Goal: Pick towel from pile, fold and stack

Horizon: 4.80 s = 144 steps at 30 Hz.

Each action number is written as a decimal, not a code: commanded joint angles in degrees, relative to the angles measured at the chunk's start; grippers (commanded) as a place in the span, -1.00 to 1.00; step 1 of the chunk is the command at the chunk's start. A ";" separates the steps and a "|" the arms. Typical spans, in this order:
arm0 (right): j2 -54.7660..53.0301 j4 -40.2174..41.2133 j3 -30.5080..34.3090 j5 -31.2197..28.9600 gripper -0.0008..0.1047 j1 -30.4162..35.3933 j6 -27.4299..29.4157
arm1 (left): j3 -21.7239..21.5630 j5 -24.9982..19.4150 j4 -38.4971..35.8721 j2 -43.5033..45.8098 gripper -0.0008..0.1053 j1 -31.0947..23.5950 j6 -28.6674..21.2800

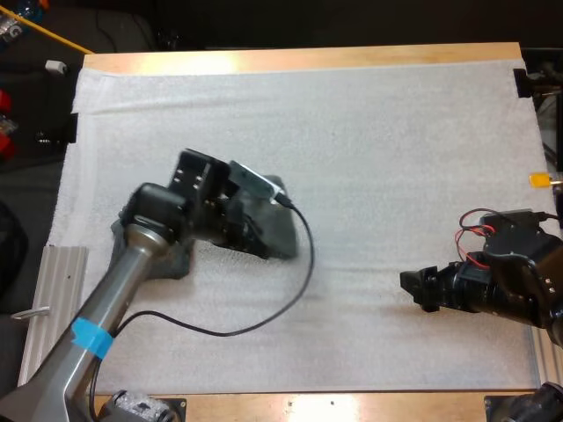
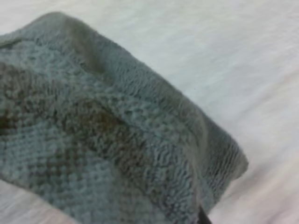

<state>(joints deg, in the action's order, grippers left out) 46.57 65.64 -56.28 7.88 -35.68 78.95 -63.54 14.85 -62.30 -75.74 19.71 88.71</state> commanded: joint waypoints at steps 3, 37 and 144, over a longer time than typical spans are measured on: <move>-0.47 0.20 -0.23 -0.03 0.47 -0.04 0.61 | -0.84 -4.13 -4.09 0.48 -0.98 -4.03 -3.94; -0.47 0.20 -0.23 -0.03 0.47 -0.04 0.61 | 8.00 -28.33 -2.75 0.48 -0.98 -18.57 -10.56; -0.47 -16.13 -0.23 13.28 0.47 -0.04 -6.88 | 2.30 -14.88 14.93 -17.25 0.17 -23.05 6.41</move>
<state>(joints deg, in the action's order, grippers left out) 46.57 49.92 -56.28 21.20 -35.68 72.09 -60.98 0.68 -47.63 -93.18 -3.24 94.13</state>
